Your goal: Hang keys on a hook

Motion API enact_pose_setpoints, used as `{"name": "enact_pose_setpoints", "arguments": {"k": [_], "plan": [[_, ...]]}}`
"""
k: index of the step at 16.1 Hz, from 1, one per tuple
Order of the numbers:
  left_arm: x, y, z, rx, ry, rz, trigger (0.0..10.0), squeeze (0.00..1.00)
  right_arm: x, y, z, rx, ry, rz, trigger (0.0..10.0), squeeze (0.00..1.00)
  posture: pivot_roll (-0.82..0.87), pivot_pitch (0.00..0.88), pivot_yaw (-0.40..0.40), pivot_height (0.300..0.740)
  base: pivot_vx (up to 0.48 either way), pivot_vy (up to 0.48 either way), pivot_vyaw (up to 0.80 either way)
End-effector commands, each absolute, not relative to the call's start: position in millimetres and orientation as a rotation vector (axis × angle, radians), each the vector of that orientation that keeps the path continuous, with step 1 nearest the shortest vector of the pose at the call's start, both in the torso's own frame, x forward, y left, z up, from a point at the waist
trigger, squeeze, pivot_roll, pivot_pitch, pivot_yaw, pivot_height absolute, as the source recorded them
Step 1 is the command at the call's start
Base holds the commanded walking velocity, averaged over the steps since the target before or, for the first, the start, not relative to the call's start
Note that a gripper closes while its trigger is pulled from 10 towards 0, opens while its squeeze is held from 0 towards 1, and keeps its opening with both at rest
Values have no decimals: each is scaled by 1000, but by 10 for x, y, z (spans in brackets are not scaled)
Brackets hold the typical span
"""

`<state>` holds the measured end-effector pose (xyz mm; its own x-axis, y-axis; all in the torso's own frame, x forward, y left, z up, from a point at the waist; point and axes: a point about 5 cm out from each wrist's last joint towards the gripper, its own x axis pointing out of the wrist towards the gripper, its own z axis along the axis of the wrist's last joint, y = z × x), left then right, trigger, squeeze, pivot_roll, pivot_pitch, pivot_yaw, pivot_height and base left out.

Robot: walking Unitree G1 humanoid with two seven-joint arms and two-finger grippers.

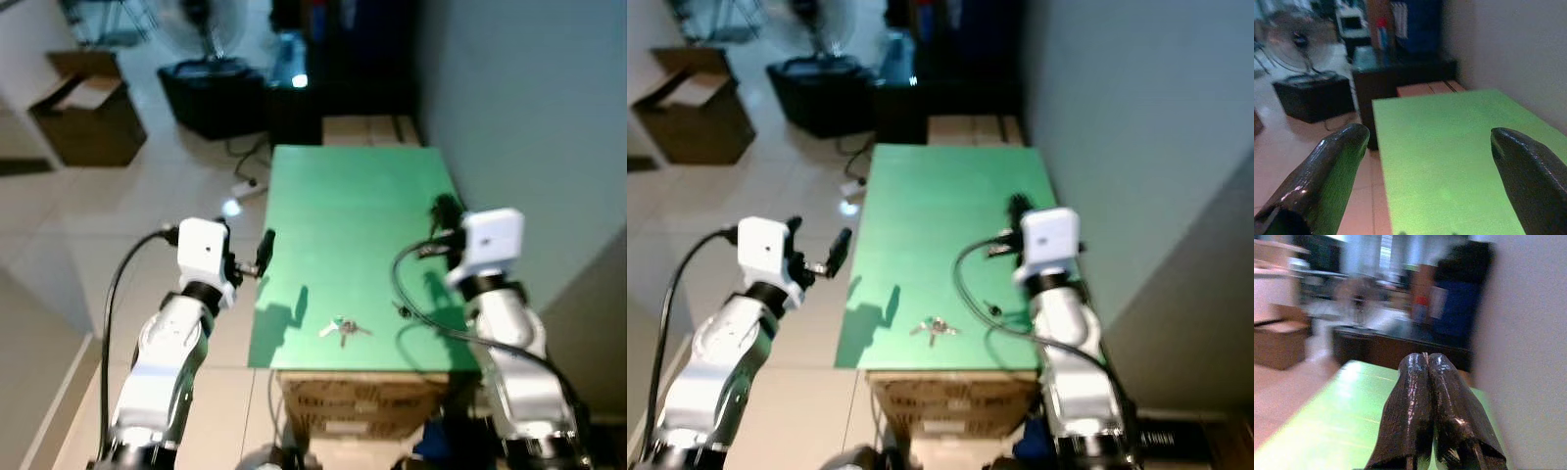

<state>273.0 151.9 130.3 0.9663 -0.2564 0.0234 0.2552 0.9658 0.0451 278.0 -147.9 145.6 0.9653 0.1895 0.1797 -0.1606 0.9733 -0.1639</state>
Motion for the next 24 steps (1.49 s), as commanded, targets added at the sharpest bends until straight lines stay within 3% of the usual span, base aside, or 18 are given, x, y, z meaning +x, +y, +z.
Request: {"name": "enact_pose_setpoints", "arguments": {"k": [1, 7, 16, 20, 24], "plan": [[2706, 1507, 1358, 48, -58, -253, 10000, 0, 2735, -1402, 1491, -139, -203, 226, 10000, 0, -88, 19, 85, 740, 0, 0, 800], [2702, 1550, 1354, 79, -4, -148, 10000, 0, 2533, -1311, 1274, -79, -71, 294, 10000, 0, -88, 33, 63, 740, 0, 0, 800], [2792, 1715, 1531, 117, -85, -79, 10000, 0, 2658, -1380, 1206, -42, -27, 263, 10000, 0, -36, 15, 10, 740, 0, 0, 800], [2648, 1677, 1372, 129, -63, -84, 10000, 0, 2650, -1436, 1046, -58, 24, 253, 10000, 0, -2, 0, -28, 740, 0, 0, 800], [2706, 1638, 1387, 162, -76, -117, 10000, 0, 2759, -1424, 1097, -53, 2, 211, 10000, 0, -2, 0, -11, 740, 128, 0, 0]]}}
